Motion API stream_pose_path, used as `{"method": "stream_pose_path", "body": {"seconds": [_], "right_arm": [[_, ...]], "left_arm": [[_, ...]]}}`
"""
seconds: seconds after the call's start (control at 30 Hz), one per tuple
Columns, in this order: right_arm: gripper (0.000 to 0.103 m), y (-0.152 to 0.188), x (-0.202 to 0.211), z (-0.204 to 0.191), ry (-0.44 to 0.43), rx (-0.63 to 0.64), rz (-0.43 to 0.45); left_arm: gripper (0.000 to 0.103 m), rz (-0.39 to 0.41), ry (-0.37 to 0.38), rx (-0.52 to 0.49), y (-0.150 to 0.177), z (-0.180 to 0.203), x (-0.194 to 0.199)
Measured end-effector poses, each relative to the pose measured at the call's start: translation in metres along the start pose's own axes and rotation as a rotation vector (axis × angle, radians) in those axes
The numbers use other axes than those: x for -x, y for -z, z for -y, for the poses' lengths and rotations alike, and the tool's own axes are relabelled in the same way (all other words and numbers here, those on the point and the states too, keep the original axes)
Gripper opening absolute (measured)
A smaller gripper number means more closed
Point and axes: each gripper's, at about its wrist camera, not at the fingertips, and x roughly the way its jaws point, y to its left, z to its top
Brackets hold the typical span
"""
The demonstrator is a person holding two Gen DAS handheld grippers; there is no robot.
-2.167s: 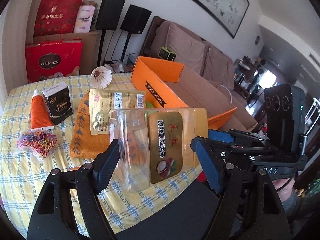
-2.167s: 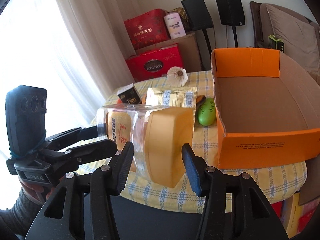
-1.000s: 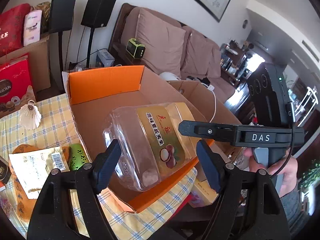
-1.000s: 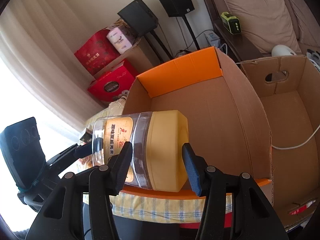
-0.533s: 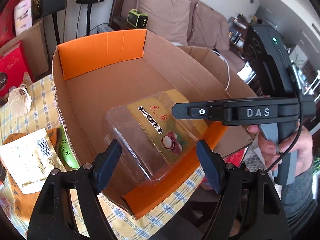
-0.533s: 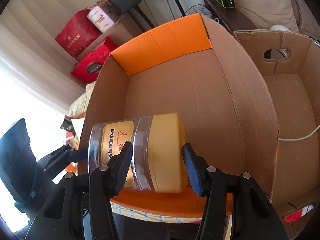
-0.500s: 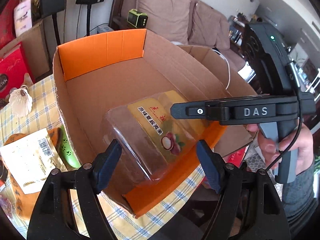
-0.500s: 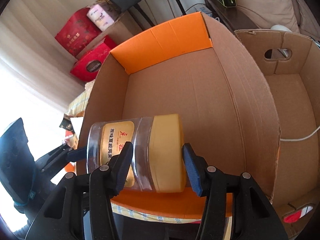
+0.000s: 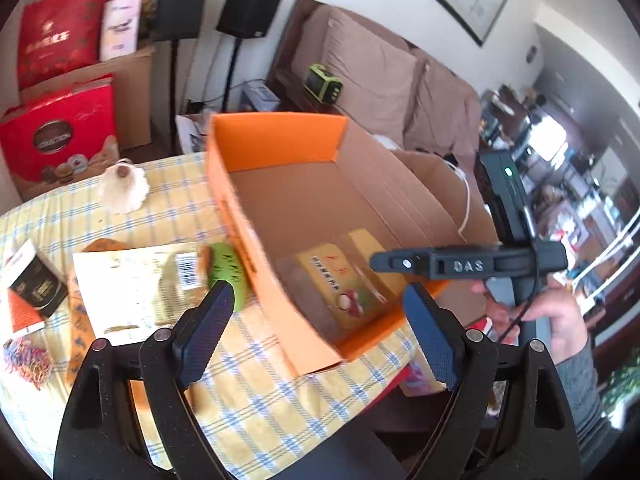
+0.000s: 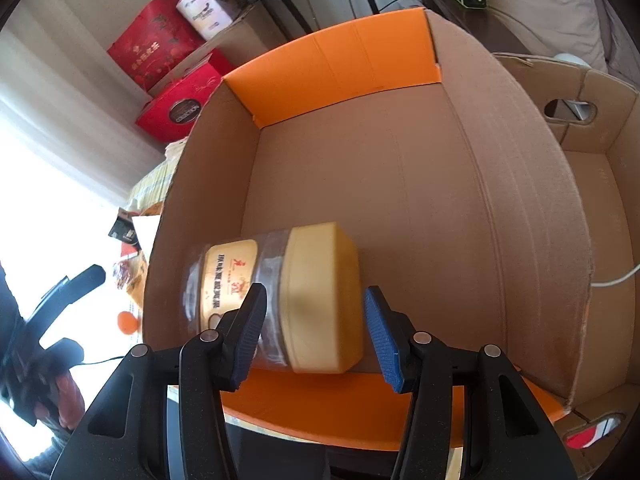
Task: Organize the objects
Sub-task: 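Lower the jar into the box, open the right gripper, withdraw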
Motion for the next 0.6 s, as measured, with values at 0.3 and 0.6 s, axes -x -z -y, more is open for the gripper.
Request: {"method": "stream_pose_path", "body": {"seconds": [0.3,0.6], "right_arm": [[0.053,0.004,-0.003,-0.012,0.018,0.045,-0.005],[0.070,0.013,0.037,-0.041,0.069,0.075,0.171]], "left_arm": [[0.089,0.016,-0.043,0.071,-0.004,-0.039,0.018],[0.097,0.061,-0.169,0.106,0.015,-0.073,0.058]]}}
